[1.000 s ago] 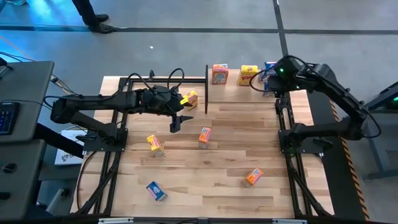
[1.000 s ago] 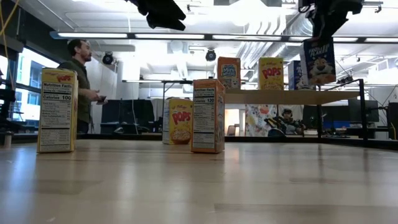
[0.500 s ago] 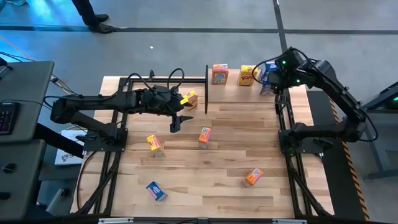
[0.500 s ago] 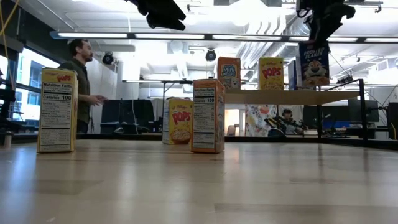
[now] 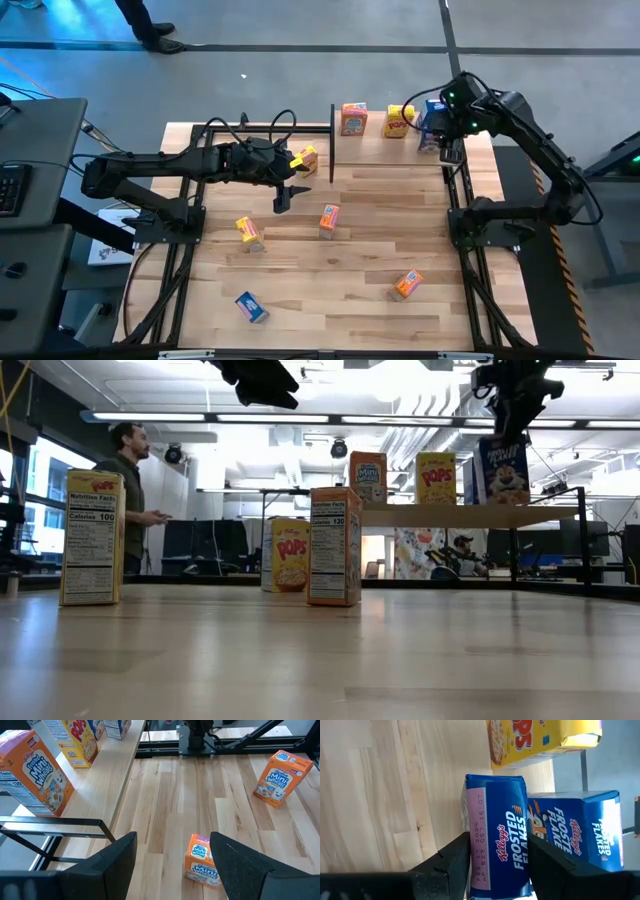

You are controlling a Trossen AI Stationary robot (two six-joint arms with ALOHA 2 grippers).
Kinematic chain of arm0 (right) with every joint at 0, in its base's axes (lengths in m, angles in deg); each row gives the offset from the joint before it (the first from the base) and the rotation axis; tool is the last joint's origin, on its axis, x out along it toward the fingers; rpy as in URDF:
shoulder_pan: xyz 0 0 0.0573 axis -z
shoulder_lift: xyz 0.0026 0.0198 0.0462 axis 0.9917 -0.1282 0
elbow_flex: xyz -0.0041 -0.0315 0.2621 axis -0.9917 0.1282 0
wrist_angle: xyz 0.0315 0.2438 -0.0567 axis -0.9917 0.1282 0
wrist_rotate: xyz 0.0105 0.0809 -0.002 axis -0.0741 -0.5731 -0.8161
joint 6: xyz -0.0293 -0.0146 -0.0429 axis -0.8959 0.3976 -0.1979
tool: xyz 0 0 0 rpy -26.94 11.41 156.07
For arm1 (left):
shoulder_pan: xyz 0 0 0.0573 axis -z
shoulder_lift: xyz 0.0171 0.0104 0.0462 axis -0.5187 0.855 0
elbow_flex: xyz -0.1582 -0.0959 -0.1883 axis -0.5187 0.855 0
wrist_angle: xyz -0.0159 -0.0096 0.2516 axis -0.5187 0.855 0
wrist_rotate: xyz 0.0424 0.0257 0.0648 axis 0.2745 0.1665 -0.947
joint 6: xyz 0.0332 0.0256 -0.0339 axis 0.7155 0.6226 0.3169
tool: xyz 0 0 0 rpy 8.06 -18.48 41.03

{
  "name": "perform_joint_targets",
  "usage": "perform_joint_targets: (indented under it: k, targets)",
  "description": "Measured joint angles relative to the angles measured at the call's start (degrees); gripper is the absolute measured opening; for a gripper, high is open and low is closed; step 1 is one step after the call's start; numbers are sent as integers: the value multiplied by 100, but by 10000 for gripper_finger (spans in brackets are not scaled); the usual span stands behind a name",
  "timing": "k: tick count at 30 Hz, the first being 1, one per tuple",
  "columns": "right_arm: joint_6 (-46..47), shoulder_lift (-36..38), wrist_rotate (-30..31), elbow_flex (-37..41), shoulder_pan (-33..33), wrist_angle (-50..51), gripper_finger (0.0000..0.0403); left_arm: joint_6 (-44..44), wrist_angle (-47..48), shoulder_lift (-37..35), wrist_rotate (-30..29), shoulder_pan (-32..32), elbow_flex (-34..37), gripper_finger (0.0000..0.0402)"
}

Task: Stack cereal on shelf
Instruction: Put the top blue cereal box on the shelf aligned with the other blue cereal box

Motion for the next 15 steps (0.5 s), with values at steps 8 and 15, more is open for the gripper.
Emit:
perform_joint_targets:
  k: [8,15]
  targets:
    - [-2,-97,-7,-2,147,2,167,0,2,0,0,-1,0,241]
    - [-2,-108,-100,-2,212,-18,170,-3,-1,0,0,0,0,241]
